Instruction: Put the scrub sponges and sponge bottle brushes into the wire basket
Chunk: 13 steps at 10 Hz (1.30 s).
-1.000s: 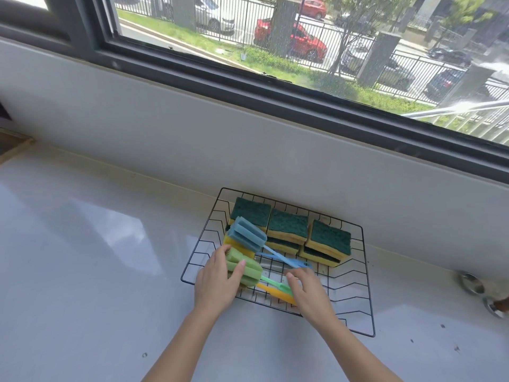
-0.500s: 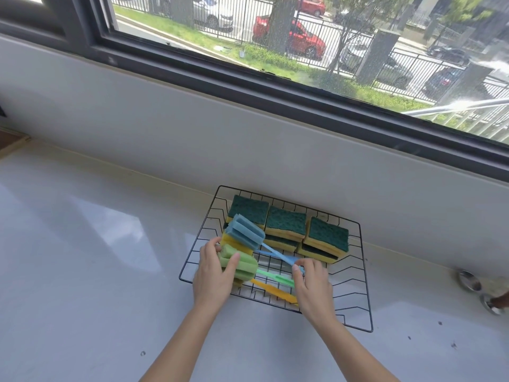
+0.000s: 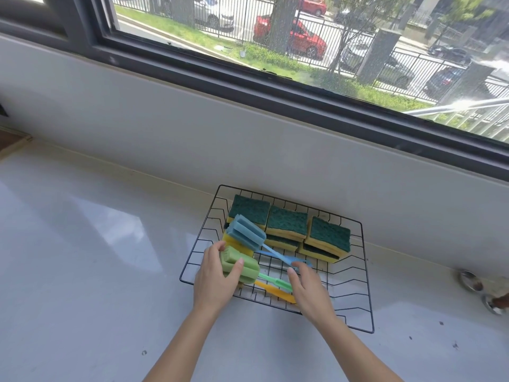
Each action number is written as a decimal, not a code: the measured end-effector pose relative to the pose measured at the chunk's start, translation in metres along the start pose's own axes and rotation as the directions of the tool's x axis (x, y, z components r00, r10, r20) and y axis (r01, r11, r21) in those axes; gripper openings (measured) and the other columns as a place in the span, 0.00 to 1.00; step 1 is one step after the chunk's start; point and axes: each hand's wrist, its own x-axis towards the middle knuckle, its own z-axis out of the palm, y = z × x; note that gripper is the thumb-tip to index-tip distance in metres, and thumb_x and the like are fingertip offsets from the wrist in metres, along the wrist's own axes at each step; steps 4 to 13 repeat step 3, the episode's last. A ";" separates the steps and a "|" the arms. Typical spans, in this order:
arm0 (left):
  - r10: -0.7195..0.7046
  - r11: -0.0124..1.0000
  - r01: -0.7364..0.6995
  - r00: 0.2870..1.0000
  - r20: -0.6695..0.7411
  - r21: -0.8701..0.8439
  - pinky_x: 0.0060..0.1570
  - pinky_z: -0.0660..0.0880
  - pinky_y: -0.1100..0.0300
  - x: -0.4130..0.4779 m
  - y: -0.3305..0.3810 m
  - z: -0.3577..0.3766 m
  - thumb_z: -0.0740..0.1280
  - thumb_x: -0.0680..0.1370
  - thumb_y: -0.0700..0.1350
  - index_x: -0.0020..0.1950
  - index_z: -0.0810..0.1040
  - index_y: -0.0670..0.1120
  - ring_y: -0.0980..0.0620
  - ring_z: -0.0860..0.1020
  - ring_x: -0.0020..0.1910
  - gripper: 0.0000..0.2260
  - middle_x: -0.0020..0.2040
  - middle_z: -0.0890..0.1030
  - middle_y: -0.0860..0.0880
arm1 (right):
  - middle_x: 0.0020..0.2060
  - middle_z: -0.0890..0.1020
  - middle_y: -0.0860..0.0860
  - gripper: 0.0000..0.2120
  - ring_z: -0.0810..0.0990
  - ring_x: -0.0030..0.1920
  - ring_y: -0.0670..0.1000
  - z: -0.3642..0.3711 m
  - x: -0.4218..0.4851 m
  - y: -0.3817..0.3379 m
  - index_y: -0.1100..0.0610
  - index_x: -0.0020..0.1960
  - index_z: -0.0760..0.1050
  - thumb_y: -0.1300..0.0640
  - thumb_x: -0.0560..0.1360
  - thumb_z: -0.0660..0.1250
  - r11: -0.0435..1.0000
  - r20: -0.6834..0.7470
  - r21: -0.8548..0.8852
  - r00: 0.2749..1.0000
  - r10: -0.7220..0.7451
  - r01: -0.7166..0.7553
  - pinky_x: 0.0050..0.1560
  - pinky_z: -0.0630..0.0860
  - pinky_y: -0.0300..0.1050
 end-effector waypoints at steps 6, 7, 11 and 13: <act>0.072 0.994 -0.068 0.996 0.044 -0.088 0.64 0.66 0.55 -0.011 0.010 -0.016 0.63 0.77 0.49 0.73 0.58 0.51 0.58 0.64 0.66 0.26 0.72 0.65 0.51 | 0.67 0.73 0.50 0.19 0.68 0.69 0.51 -0.020 -0.013 -0.017 0.52 0.68 0.67 0.48 0.80 0.54 0.989 -0.124 -0.064 0.982 -0.141 0.133 0.69 0.66 0.54; 0.072 0.994 -0.068 0.996 0.044 -0.088 0.64 0.66 0.55 -0.011 0.010 -0.016 0.63 0.77 0.49 0.73 0.58 0.51 0.58 0.64 0.66 0.26 0.72 0.65 0.51 | 0.67 0.73 0.50 0.19 0.68 0.69 0.51 -0.020 -0.013 -0.017 0.52 0.68 0.67 0.48 0.80 0.54 0.989 -0.124 -0.064 0.982 -0.141 0.133 0.69 0.66 0.54; 0.072 0.994 -0.068 0.996 0.044 -0.088 0.64 0.66 0.55 -0.011 0.010 -0.016 0.63 0.77 0.49 0.73 0.58 0.51 0.58 0.64 0.66 0.26 0.72 0.65 0.51 | 0.67 0.73 0.50 0.19 0.68 0.69 0.51 -0.020 -0.013 -0.017 0.52 0.68 0.67 0.48 0.80 0.54 0.989 -0.124 -0.064 0.982 -0.141 0.133 0.69 0.66 0.54; 0.072 0.994 -0.068 0.996 0.044 -0.088 0.64 0.66 0.55 -0.011 0.010 -0.016 0.63 0.77 0.49 0.73 0.58 0.51 0.58 0.64 0.66 0.26 0.72 0.65 0.51 | 0.67 0.73 0.50 0.19 0.68 0.69 0.51 -0.020 -0.013 -0.017 0.52 0.68 0.67 0.48 0.80 0.54 0.989 -0.124 -0.064 0.982 -0.141 0.133 0.69 0.66 0.54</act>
